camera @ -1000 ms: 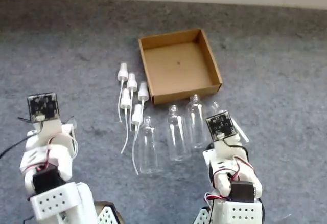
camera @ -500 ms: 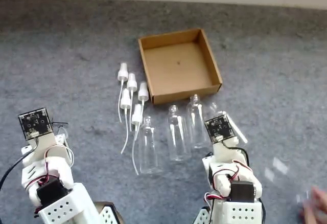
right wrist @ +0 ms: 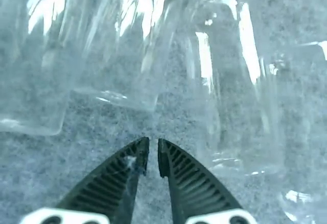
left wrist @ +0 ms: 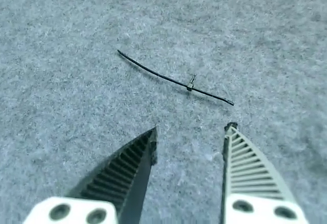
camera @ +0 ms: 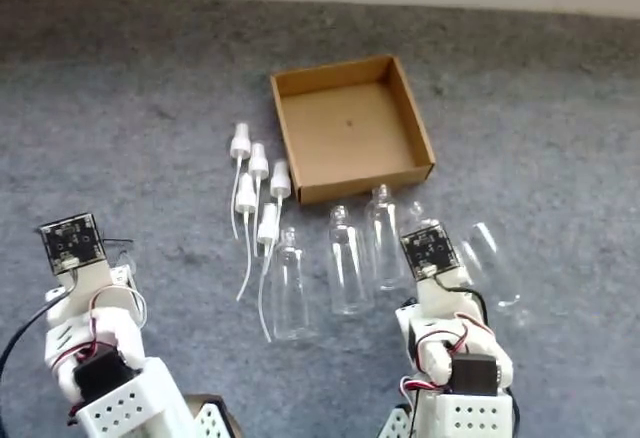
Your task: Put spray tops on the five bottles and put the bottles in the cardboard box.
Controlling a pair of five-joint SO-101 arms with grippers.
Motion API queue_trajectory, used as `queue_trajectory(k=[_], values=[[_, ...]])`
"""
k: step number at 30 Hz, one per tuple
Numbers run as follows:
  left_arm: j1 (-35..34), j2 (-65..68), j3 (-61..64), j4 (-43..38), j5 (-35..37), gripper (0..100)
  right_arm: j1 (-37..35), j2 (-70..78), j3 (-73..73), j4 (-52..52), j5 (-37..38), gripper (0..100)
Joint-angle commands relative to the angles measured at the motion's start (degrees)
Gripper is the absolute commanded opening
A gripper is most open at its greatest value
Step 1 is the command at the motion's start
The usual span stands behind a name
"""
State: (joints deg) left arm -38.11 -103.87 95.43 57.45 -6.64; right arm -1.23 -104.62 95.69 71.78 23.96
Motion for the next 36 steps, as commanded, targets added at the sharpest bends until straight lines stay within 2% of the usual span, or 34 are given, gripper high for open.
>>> queue_trajectory(k=[1,21,25,28,31,36], values=[[-0.84,-0.66,-0.13,0.09,-0.44,20,0.13,-0.66,9.19,0.40,-0.26,1.7],[-0.75,-0.66,1.71,0.18,-0.62,20,0.13,-0.66,9.19,0.84,-0.18,1.7],[2.77,-0.57,1.71,1.49,-0.70,20,0.13,-0.66,9.01,-4.88,-0.09,1.7],[4.35,-0.57,1.71,2.90,-0.88,20,-0.13,-0.66,5.05,-7.43,1.85,1.7],[4.70,-0.57,1.71,3.08,-3.96,20,-0.04,-0.66,-4.09,-2.77,-1.41,1.7],[4.70,-0.57,1.71,3.52,-4.57,20,0.31,-0.40,-16.92,-1.01,-1.76,1.8]])
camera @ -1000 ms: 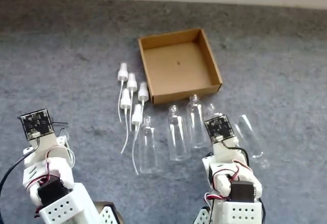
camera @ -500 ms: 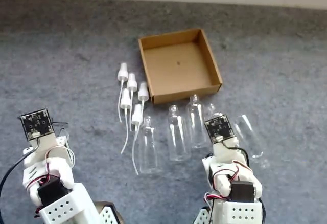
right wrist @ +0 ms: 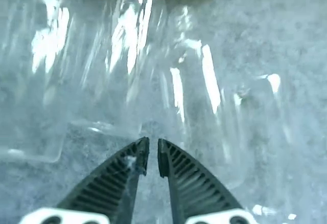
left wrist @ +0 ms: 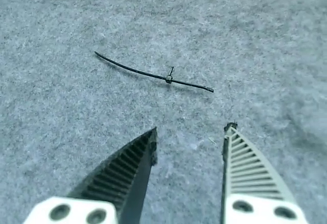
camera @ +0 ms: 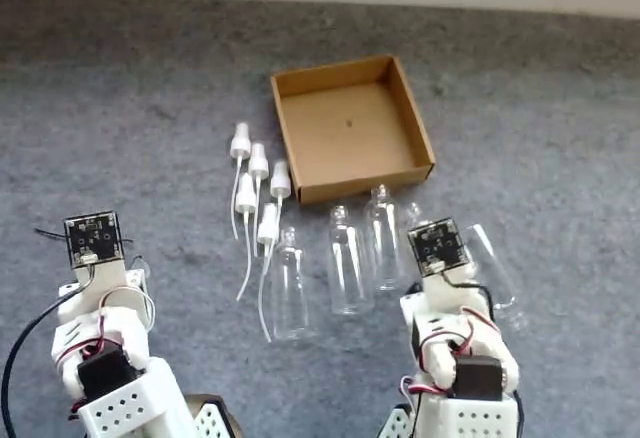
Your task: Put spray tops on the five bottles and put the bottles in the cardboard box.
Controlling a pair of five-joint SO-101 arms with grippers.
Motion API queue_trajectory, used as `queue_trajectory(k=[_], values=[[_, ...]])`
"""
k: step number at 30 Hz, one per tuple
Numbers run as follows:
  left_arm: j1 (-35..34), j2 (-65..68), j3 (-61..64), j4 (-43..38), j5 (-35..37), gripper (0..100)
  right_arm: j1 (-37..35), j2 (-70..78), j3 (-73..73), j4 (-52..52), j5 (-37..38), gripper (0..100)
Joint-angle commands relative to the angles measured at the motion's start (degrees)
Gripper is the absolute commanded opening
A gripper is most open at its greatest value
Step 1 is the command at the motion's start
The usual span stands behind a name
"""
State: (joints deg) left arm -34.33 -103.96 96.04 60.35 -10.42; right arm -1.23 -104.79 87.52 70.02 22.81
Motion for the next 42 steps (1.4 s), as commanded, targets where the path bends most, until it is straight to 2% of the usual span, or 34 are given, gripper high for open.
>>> queue_trajectory(k=[1,5,8,13,18,23,26,28,32,37,42], values=[[0.92,-0.48,1.10,0.62,-0.79,20,0.84,0.48,-10.77,1.27,-0.88,1.8],[0.92,-0.48,1.10,1.58,-0.97,20,4.53,11.30,-21.49,1.45,-0.97,2.9],[0.92,-0.48,1.10,1.67,-0.97,20,7.69,25.10,-30.55,1.63,-1.58,8.4],[0.75,-0.48,1.10,1.67,-0.97,20,16.40,49.45,-42.33,1.19,-12.66,14.1],[0.75,-0.48,1.10,1.76,-0.97,20,23.43,67.82,-46.46,-4.88,-15.21,14.6],[0.92,-0.48,1.10,1.76,-0.97,20,25.80,78.29,-46.64,-10.15,-14.95,14.6],[0.92,-0.48,1.10,1.76,-0.97,20,25.89,80.92,-46.64,-10.33,-11.60,14.6],[0.92,-0.48,1.10,1.76,-0.97,20,26.24,80.57,-46.64,-10.15,-12.84,14.6],[0.92,-0.48,1.10,1.76,-0.97,20,27.21,77.23,-46.99,-5.49,-24.97,19.9],[0.75,-0.48,1.10,1.76,-0.97,20,27.03,74.07,-46.99,1.10,-49.23,29.5],[0.66,-0.48,1.10,1.76,-0.97,20,23.34,77.23,-46.64,1.63,-62.15,31.5]])
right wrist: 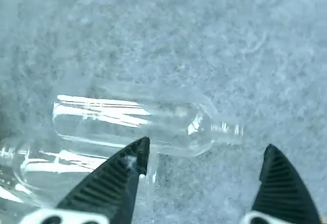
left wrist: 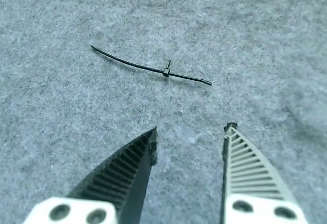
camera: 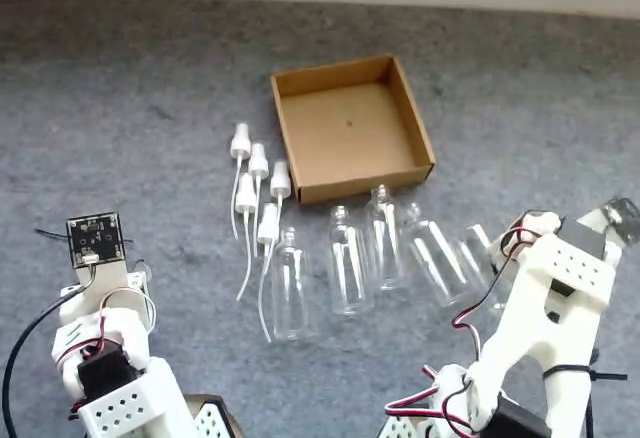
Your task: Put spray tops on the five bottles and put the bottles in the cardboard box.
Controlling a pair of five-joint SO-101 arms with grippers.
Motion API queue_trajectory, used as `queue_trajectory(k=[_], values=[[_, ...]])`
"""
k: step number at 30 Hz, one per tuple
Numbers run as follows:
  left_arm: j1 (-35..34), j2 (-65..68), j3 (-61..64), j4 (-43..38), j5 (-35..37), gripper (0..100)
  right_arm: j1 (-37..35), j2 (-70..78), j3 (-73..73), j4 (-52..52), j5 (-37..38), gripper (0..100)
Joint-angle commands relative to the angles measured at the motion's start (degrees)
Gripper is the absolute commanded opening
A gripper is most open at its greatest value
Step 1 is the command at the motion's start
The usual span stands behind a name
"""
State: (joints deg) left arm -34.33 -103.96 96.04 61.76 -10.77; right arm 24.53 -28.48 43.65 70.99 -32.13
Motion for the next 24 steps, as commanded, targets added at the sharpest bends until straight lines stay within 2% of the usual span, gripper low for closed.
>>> queue_trajectory(k=[1,5,9,19,24], values=[[0.66,-0.48,1.10,0.35,-0.62,20,-3.56,2.15,-2.77,0.66,-9.14,31.5],[0.66,-0.48,1.10,0.35,-0.62,20,-5.23,8.31,-3.03,-1.27,-14.77,31.6],[0.57,-0.48,1.10,0.35,-0.62,20,-3.30,14.37,-3.30,-4.88,-17.67,31.6],[0.57,-0.48,1.10,0.35,-0.62,20,7.52,17.27,-11.74,-7.34,-17.32,31.6],[0.57,-0.48,1.10,0.35,-0.62,20,10.24,17.10,-17.01,-7.08,-17.49,31.6]])
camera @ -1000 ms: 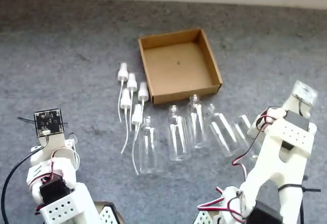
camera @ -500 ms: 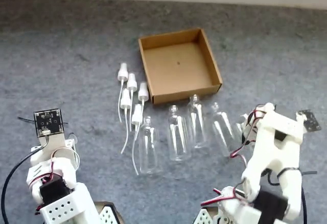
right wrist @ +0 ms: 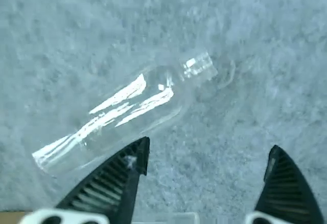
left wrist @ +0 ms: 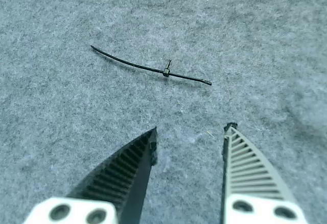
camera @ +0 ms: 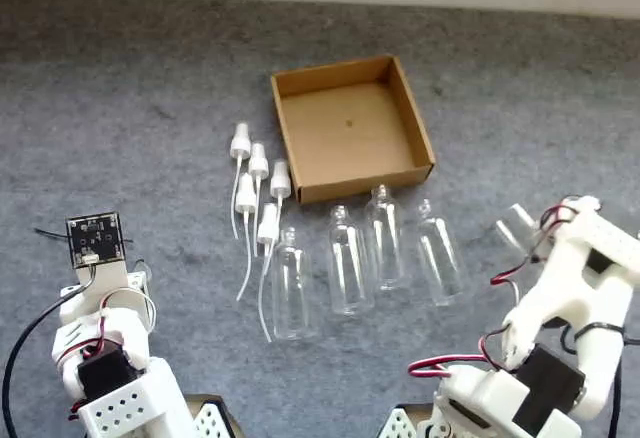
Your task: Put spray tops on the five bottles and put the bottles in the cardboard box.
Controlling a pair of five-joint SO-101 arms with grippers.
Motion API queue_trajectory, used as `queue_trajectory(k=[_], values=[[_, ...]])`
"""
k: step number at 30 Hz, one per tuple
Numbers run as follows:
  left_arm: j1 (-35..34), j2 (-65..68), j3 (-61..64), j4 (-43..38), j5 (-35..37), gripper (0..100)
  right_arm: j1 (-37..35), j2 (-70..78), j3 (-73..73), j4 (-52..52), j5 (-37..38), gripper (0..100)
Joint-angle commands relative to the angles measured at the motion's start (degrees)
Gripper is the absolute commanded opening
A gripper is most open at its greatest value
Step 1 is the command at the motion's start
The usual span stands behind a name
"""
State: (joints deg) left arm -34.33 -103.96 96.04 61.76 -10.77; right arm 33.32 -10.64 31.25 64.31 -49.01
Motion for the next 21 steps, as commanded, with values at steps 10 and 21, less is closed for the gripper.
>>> queue_trajectory(k=[10,21], values=[[0.57,-0.48,1.10,0.35,-0.62,20,0.22,-0.40,-6.55,-1.63,-5.01,31.6],[0.57,-0.48,1.10,1.41,-0.70,20,-2.77,-0.84,-6.73,-1.80,-9.14,31.7]])
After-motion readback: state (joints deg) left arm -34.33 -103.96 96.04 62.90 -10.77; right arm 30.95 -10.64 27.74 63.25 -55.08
